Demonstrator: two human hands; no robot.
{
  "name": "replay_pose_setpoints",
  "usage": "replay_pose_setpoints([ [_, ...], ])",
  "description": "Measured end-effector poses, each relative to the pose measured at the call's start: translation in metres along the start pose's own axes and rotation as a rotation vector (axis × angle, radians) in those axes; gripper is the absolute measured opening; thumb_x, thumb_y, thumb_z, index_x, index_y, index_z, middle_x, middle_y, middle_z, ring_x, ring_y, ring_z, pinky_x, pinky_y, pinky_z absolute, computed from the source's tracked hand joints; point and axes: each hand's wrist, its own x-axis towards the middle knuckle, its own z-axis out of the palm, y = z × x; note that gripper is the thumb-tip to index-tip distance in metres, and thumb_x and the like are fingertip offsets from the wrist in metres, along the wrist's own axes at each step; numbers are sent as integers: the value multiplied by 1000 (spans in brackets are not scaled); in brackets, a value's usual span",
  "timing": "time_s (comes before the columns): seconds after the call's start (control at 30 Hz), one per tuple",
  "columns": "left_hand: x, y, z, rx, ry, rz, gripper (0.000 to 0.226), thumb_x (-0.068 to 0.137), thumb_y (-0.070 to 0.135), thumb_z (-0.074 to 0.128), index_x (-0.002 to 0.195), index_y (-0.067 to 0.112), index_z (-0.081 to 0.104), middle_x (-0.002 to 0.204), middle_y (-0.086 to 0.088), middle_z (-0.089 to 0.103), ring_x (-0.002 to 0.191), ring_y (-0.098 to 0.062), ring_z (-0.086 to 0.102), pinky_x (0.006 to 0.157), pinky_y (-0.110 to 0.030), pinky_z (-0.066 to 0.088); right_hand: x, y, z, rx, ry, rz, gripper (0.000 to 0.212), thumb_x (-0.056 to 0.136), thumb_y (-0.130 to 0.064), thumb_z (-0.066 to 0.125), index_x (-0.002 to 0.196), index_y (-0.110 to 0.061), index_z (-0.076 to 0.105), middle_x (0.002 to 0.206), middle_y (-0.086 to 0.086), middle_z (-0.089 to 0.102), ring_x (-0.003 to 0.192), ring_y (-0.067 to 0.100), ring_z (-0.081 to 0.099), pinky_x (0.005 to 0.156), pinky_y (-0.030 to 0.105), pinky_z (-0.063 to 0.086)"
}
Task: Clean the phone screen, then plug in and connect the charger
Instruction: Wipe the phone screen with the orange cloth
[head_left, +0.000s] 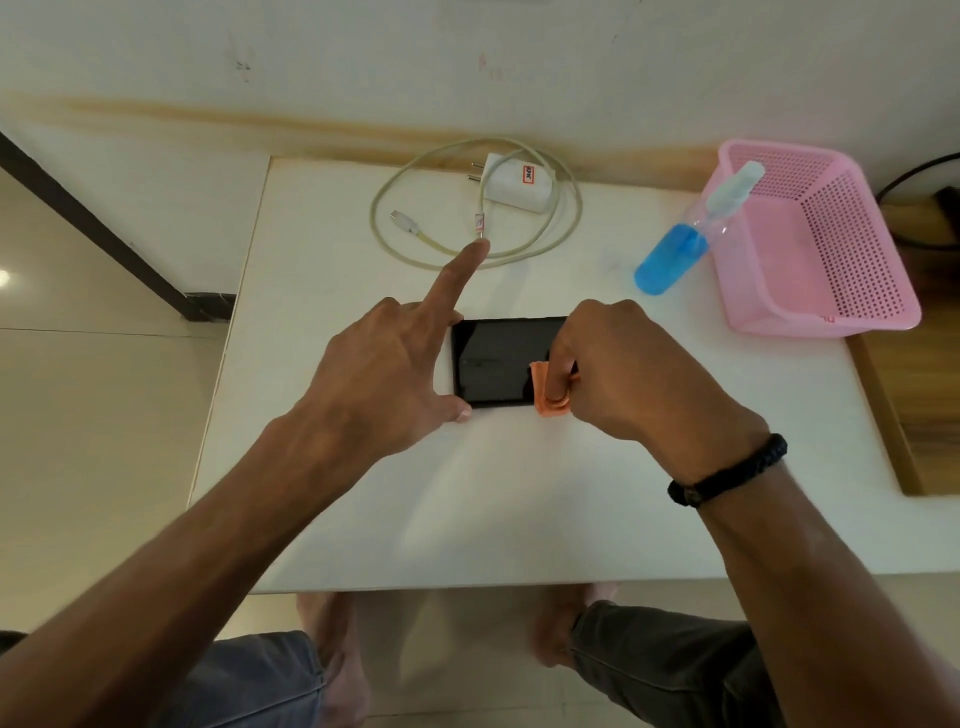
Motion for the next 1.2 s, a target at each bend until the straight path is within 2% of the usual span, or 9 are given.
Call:
replay_pose_setpoints([
  [0.2, 1, 0, 0, 22, 4, -1, 143, 65, 43, 94, 154, 52, -17, 139, 16, 62, 105, -20, 64, 72, -35, 47, 0, 24, -6, -33, 56, 108, 26, 92, -14, 67, 118, -10, 66, 108, 13, 59, 82, 23, 57, 78, 34, 53],
  [0.4, 2, 1, -1, 7, -3, -14, 143, 64, 42, 95, 154, 53, -16, 139, 16, 63, 107, -21, 63, 76, -39, 51, 6, 50, -6, -43, 131, 215, 26, 94, -16, 65, 118, -6, 66, 110, 14, 61, 82, 22, 51, 70, 31, 41],
  [0.53, 2, 2, -3, -33, -23, -25, 143, 64, 38, 96, 155, 53, -13, 139, 14, 63, 107, -20, 63, 84, -46, 58, 5, 56, -4, -49, 252, 244, 26, 95, -21, 66, 113, -3, 63, 99, 12, 57, 83, 23, 48, 69, 34, 42],
  [0.67, 2, 3, -4, -64, -35, -37, 144, 64, 35, 97, 156, 51, -12, 140, 11, 63, 102, -20, 65, 87, -47, 59, 2, 39, -12, 99, 383, 15, 16, 88, -3, 64, 93, -9, 78, 103, 8, 71, 91, 24, 66, 88, 30, 53],
  [0.77, 2, 3, -5, -91, -40, -42, 145, 62, 32, 98, 157, 51, -11, 138, 9, 64, 102, -21, 65, 87, -48, 59, 3, 8, -11, 218, 410, -211, 22, 84, 7, 63, 80, -8, 78, 96, 6, 71, 92, 23, 68, 88, 37, 56],
  [0.83, 2, 3, -5, -102, -43, -45, 146, 62, 31, 98, 157, 50, -10, 137, 8, 64, 104, -22, 65, 87, -49, 58, 11, -7, -2, 181, 384, -290, 21, 85, 4, 64, 81, -11, 78, 97, 4, 70, 92, 22, 67, 85, 40, 56],
  [0.97, 2, 1, -4, -143, -40, -37, 145, 61, 25, 98, 160, 46, -6, 129, 7, 69, 100, -21, 67, 87, -47, 58, 26, -25, 19, 75, 297, -358, 8, 95, -20, 65, 98, -18, 73, 106, 0, 68, 93, 19, 66, 86, 36, 55],
  [1.07, 3, 0, -4, -148, -44, -25, 145, 61, 24, 98, 161, 43, -5, 119, 5, 72, 92, -22, 68, 85, -46, 58, 28, -30, 28, 37, 266, -380, 12, 93, -16, 68, 105, -17, 71, 108, 2, 66, 91, 21, 65, 83, 36, 56],
  [1.2, 3, -1, -4, -147, -51, -20, 144, 61, 24, 98, 161, 42, -3, 121, 3, 71, 93, -22, 67, 86, -46, 58, 25, -31, 30, 11, 230, -369, 20, 100, -24, 59, 112, -15, 71, 110, 4, 65, 92, 21, 64, 87, 36, 55],
])
